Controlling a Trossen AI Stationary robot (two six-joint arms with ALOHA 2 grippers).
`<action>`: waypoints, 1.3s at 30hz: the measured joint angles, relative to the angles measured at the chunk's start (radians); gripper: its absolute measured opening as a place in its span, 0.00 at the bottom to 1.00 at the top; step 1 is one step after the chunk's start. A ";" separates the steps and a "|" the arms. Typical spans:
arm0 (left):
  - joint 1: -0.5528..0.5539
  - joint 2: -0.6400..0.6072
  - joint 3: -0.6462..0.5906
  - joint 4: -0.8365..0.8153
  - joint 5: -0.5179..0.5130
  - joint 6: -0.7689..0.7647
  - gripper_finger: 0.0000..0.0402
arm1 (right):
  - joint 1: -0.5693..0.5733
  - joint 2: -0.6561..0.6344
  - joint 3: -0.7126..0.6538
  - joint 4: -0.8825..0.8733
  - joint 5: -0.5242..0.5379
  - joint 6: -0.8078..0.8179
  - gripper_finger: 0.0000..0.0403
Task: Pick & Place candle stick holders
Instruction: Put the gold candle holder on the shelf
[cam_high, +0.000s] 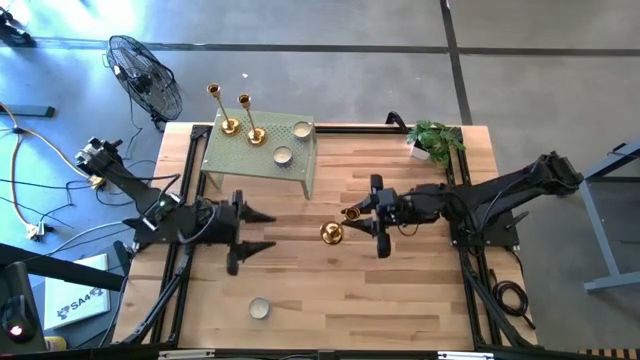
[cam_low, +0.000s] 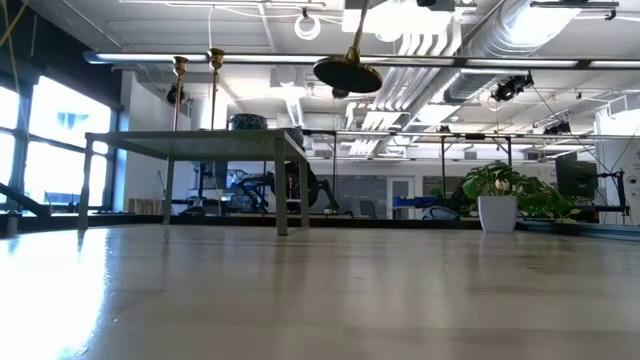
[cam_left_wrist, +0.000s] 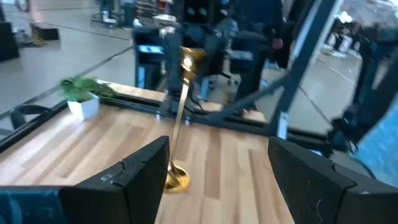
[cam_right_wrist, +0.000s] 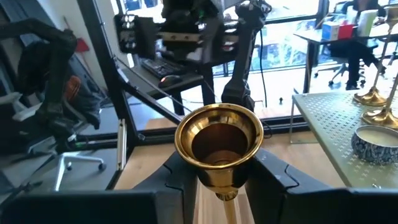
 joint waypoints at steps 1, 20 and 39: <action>0.023 0.000 0.000 0.010 0.014 0.000 0.66 | -0.009 -0.004 0.000 -0.009 -0.016 -0.005 0.23; 0.481 0.088 0.000 0.196 0.597 0.020 0.66 | -0.115 -0.007 0.296 -0.339 -0.165 -0.195 0.24; 0.879 0.072 0.103 0.139 1.030 0.159 0.66 | -0.279 0.214 0.672 -0.585 -0.328 -0.289 0.24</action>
